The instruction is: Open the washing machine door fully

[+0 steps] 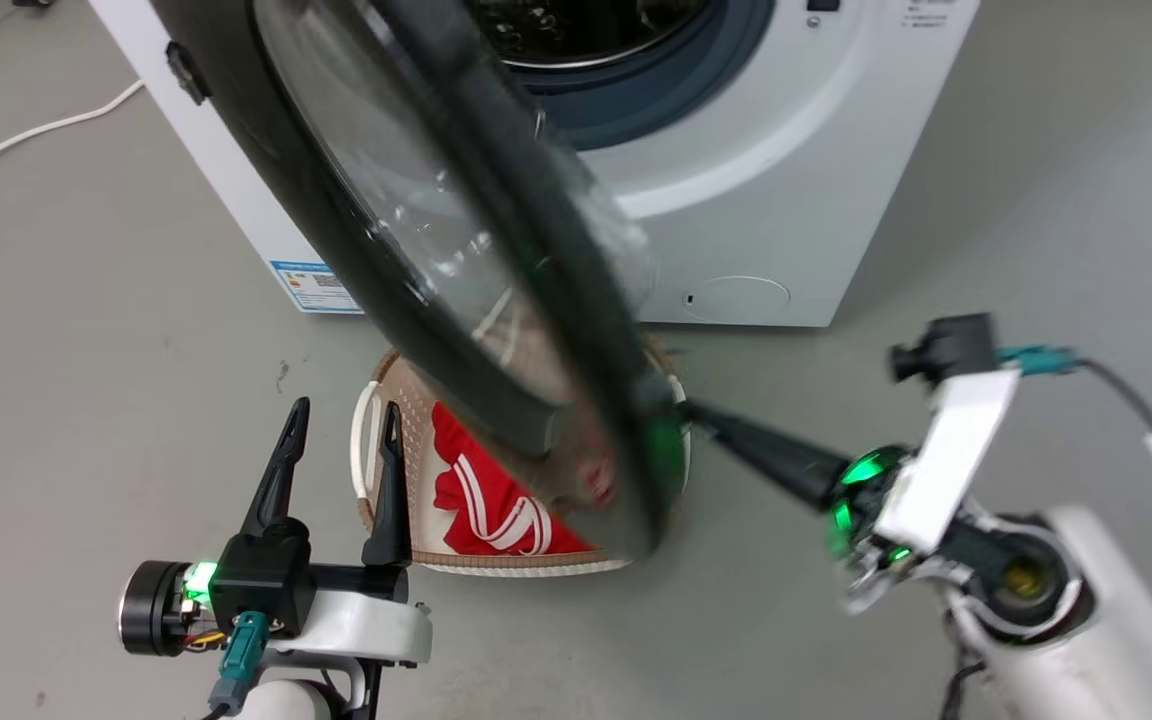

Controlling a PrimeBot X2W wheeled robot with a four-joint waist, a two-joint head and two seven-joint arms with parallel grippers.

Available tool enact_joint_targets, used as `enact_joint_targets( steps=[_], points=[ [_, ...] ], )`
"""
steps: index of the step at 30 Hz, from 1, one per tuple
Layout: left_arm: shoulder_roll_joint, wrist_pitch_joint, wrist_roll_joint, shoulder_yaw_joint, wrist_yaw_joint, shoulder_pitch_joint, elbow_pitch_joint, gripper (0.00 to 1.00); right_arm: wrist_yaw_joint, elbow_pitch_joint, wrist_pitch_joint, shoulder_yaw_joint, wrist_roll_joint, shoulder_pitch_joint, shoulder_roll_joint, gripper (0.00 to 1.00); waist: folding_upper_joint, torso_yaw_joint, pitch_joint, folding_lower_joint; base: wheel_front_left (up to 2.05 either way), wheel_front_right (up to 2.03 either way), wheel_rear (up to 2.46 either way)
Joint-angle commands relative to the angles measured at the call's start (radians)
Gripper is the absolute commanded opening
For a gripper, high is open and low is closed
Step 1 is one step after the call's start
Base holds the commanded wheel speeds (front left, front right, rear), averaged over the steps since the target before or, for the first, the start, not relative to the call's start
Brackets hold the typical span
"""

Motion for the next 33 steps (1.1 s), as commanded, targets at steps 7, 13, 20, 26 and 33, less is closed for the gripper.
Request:
enact_joint_targets(
  steps=[7,13,20,26,33],
  points=[
    [0.0,-0.003,0.002,0.001,0.004,0.022,-0.001,1.0,0.003,-0.06,0.022,0.069,-0.003,0.094,0.06,0.0,-0.0001,0.023,-0.02,0.0001,0.0,0.0,0.0],
    [0.0,-0.003,-0.001,-0.003,0.005,0.022,-0.001,1.0,0.003,-0.049,0.032,0.112,-0.02,0.119,0.094,0.0,-0.0001,0.039,-0.02,0.0001,0.0,0.0,0.0],
    [0.0,-0.003,-0.004,-0.002,0.007,0.024,0.002,1.0,0.003,-0.021,0.028,0.143,-0.037,0.107,0.129,0.0,-0.0001,0.051,-0.022,0.0001,0.0,0.0,0.0],
    [0.0,-0.003,-0.003,0.001,0.011,0.044,0.009,1.0,0.003,0.002,-0.034,0.1,-0.042,0.142,0.128,0.33,-0.0001,0.048,-0.055,0.0001,0.0,0.0,0.0],
    [0.0,-0.003,0.0,0.005,0.006,0.085,0.021,1.0,0.003,-0.048,-0.191,-0.045,-0.036,0.226,0.111,1.0,-0.0001,0.029,-0.131,0.0001,0.0,0.0,0.0]
  ],
)
